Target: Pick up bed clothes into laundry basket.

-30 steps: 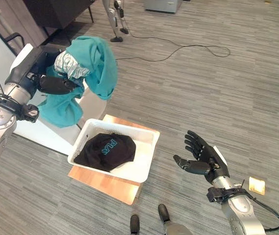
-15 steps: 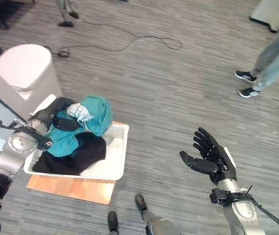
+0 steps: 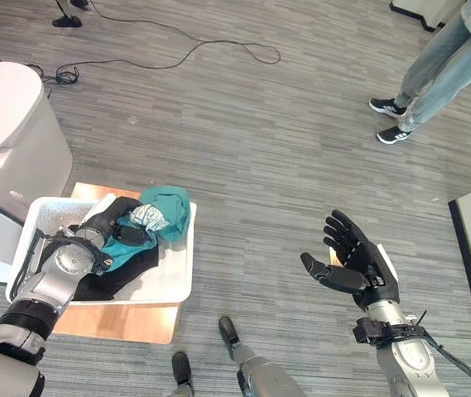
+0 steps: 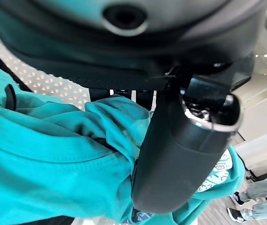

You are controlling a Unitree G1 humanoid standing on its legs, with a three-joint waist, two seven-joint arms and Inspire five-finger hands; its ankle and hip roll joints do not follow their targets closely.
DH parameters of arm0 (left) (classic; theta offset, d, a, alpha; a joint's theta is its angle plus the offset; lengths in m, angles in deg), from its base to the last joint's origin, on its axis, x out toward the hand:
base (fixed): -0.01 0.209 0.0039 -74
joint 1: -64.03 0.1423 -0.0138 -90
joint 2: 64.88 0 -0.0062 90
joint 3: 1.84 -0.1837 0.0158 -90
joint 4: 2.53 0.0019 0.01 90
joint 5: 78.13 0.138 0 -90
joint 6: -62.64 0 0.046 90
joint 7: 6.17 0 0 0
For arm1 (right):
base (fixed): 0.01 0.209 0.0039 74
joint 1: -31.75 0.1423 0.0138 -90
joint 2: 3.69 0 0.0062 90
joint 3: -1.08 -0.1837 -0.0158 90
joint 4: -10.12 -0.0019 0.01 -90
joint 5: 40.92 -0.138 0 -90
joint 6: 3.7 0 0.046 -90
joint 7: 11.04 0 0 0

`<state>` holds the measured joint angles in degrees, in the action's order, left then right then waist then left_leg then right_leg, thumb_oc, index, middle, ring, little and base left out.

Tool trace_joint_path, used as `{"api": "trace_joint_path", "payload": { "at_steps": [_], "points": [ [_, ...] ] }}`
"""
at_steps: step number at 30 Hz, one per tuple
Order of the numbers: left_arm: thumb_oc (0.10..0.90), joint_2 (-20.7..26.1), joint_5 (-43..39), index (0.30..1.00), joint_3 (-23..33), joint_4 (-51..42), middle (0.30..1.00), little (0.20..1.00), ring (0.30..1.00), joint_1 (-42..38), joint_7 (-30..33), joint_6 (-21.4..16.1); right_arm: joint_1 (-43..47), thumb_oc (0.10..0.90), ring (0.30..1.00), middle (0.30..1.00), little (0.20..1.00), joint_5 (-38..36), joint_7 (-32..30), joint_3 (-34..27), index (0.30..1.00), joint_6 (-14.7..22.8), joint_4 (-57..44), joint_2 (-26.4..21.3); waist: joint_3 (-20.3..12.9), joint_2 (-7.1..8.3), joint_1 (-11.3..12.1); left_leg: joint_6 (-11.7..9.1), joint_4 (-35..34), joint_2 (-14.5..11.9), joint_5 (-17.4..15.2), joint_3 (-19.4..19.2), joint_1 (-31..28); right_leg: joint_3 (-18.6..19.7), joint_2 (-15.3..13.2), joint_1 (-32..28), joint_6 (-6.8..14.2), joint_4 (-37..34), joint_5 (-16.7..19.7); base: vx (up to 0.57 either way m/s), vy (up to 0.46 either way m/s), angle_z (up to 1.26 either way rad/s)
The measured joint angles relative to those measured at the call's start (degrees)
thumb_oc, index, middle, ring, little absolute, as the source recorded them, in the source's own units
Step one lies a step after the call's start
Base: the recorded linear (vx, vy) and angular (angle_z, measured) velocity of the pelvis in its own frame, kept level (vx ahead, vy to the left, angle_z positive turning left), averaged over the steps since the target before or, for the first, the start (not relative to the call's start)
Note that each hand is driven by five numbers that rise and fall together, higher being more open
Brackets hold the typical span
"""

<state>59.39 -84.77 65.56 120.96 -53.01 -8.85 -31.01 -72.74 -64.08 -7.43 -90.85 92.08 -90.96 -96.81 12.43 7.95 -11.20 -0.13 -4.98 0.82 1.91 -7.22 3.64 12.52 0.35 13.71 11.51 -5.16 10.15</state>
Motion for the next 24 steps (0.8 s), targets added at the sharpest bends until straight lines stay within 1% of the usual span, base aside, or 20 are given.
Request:
{"api": "trace_joint_path", "payload": {
  "at_steps": [1, 2, 4, 5, 8, 11, 12, 15, 16, 21, 23, 24],
  "points": [
    [0.400, -0.01, 0.00, 0.300, 0.19, -0.38, 0.300, 0.300, 0.300, 0.10, -0.39, 0.01, -0.35, 0.800, 0.900, 0.900, 0.900, 0.00, 0.00, -0.14, 0.900, 0.00, -0.11, -0.09, 0.30, -0.31, 0.33, -0.01, 0.00, -0.08, 0.01, 0.12, 0.02, -0.18, 0.13, -0.03, -0.06, 0.01, 0.21, 0.01, -0.004, 0.03],
    [0.400, -0.01, 0.00, 0.300, 0.23, -0.71, 0.300, 0.300, 0.300, 0.18, -0.50, 0.00, -0.62, 0.800, 0.900, 0.900, 0.900, 0.05, 0.01, -0.20, 0.900, 0.00, -0.21, -0.21, 0.50, -0.51, 0.71, 0.00, 0.00, -0.11, 0.01, 0.22, 0.03, -0.29, 0.26, -0.04, -1.04, 0.03, 0.89, 0.00, 0.000, 0.03],
    [0.400, -0.09, -0.02, 0.300, 1.63, -1.69, 0.300, 0.300, 0.300, 1.75, -0.59, -0.05, -0.58, 0.800, 0.900, 0.900, 0.900, 0.09, 0.05, -0.24, 0.900, -0.02, -0.29, -0.55, 0.83, -0.94, 0.70, -0.02, -0.01, -0.36, -0.05, 0.70, 0.16, -0.86, 0.58, -0.03, -2.65, 0.06, 2.19, 0.00, 0.002, 0.07],
    [0.400, -0.28, -0.02, 0.300, 2.59, -2.11, 0.300, 0.300, 0.300, 3.04, -0.74, -0.02, -0.44, 0.800, 0.900, 0.900, 0.900, 0.10, 0.06, -0.27, 0.900, -0.04, -0.38, -0.64, 0.97, -1.16, 0.85, -0.02, -0.02, -0.66, -0.06, 1.20, 0.22, -1.26, 0.93, -0.05, -3.88, 0.07, 3.20, 0.00, 0.002, 0.09],
    [0.400, -1.58, -0.16, 0.300, 5.74, -2.01, 0.300, 0.300, 0.300, 6.84, -1.63, 0.17, -0.28, 0.800, 0.900, 0.900, 0.900, 0.09, 0.11, -0.30, 0.900, -0.04, -1.23, -0.66, 1.03, -1.20, 1.18, -0.16, -0.03, -1.13, -0.23, 1.90, 0.02, -1.40, 1.22, -0.44, -4.16, 0.07, 3.52, 0.01, -0.008, 0.11],
    [0.400, -6.55, -2.39, 0.300, 9.47, 1.35, 0.300, 0.300, 0.300, 9.48, -1.60, 0.26, -0.10, 0.800, 0.900, 0.900, 0.900, 0.08, 0.13, -0.30, 0.900, -0.04, -1.42, -0.69, 1.30, -1.55, 1.69, -0.17, -0.03, -1.15, -0.28, 2.79, -0.45, -1.49, 1.11, -1.18, -4.16, 0.07, 3.52, 0.00, -0.005, 0.14],
    [0.400, -8.06, -2.65, 0.300, 9.84, 2.35, 0.300, 0.300, 0.300, 10.20, -1.36, 0.72, -0.25, 0.800, 0.900, 0.900, 0.900, 0.08, 0.16, -0.30, 0.900, -0.05, -1.42, -0.69, 1.33, -1.49, 2.06, -0.17, -0.03, -1.12, -0.28, 2.93, -0.41, -1.47, 1.04, -1.17, -4.16, 0.06, 3.52, 0.00, -0.009, 0.11],
    [0.400, -8.82, -2.57, 0.300, 9.49, 2.40, 0.300, 0.300, 0.300, 12.31, -1.58, 1.65, -0.31, 0.800, 0.900, 0.900, 0.900, 0.09, 0.91, -0.30, 0.900, -0.07, -1.42, -0.73, 1.58, -1.03, 2.78, -0.20, -0.03, -1.07, -0.25, 3.13, -0.28, -1.50, 0.94, -1.14, -4.15, 0.06, 3.52, -0.01, -0.010, 0.05],
    [0.800, -8.93, -2.51, 0.900, 9.35, 2.40, 0.900, 0.900, 0.900, 13.00, -1.61, 1.65, -0.32, 0.800, 0.900, 0.900, 0.900, 0.09, 1.25, -0.30, 0.900, -0.10, -1.42, -0.78, 1.59, -1.00, 2.86, -0.19, -0.03, -1.04, -0.25, 3.24, -0.25, -1.53, 0.91, -1.14, -4.15, 0.06, 3.52, -0.01, -0.004, 0.05],
    [0.800, -9.69, -2.14, 0.900, 9.34, 2.15, 0.900, 0.900, 0.900, 13.36, -1.61, 1.74, -0.65, 0.800, 0.900, 0.900, 0.900, 0.10, 1.32, -0.33, 0.900, -0.22, -1.44, -1.30, 1.70, -0.79, 2.77, -0.35, -0.04, -0.91, -0.14, 3.35, -0.19, -2.33, 0.69, -1.13, -3.87, 0.04, 3.29, 0.00, -0.001, 0.01],
    [0.800, -9.72, -2.17, 0.900, 9.29, 1.59, 0.900, 0.900, 0.900, 13.35, -1.72, 1.69, -0.77, 0.800, 0.900, 0.900, 0.900, 0.10, 1.56, -0.32, 0.900, -0.27, -1.45, -1.34, 1.71, -0.77, 2.69, -0.45, -0.04, -0.79, -0.06, 3.41, -0.13, -2.88, 0.46, -1.13, -2.81, 0.04, 2.44, 0.00, 0.000, 0.00],
    [0.800, -9.66, -2.31, 0.900, 9.30, 1.26, 0.900, 0.900, 0.900, 13.32, -1.79, 1.83, -0.85, 0.800, 0.900, 0.900, 0.900, 0.10, 1.80, -0.32, 0.900, -0.35, -1.45, -1.36, 1.71, -0.78, 2.74, -0.51, -0.04, -0.80, -0.01, 3.41, -0.13, -2.89, 0.44, -1.13, -2.68, 0.04, 2.32, 0.00, 0.000, 0.00]
  ]
}}
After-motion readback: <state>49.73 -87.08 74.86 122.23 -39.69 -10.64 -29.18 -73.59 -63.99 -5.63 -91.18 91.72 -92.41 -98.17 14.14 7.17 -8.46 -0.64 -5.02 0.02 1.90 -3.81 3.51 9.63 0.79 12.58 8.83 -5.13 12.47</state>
